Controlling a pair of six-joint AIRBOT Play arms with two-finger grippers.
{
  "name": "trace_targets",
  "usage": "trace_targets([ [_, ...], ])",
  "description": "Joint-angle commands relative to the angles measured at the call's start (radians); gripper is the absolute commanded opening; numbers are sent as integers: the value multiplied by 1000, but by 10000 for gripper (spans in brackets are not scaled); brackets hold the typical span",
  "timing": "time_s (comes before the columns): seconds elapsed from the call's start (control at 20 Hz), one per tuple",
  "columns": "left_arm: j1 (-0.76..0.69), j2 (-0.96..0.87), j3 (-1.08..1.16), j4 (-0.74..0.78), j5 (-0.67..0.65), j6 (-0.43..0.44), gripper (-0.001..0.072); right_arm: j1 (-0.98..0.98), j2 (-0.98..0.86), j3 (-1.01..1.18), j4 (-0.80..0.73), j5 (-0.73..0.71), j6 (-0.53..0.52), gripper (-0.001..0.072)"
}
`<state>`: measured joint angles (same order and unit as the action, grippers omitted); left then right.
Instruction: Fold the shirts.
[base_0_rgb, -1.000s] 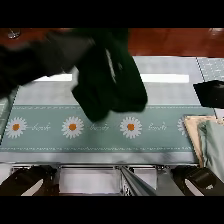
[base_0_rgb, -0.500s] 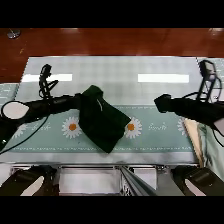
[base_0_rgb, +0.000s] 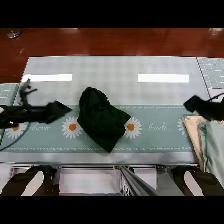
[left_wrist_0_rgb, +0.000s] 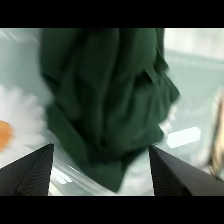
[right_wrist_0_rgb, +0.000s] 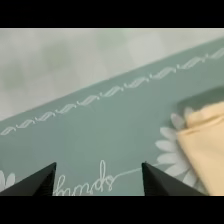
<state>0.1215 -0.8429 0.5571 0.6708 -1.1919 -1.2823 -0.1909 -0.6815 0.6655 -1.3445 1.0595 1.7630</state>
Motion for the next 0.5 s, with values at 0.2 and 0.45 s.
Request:
trace_targets([
  [0.2,-449,-210,-60,-119,363,-22,696,100,72,-317,364,-111,-153,620],
  [0.45,-461,-439,141,-122,345,-9,695,231,66,-317,357,-160,-74,619],
])
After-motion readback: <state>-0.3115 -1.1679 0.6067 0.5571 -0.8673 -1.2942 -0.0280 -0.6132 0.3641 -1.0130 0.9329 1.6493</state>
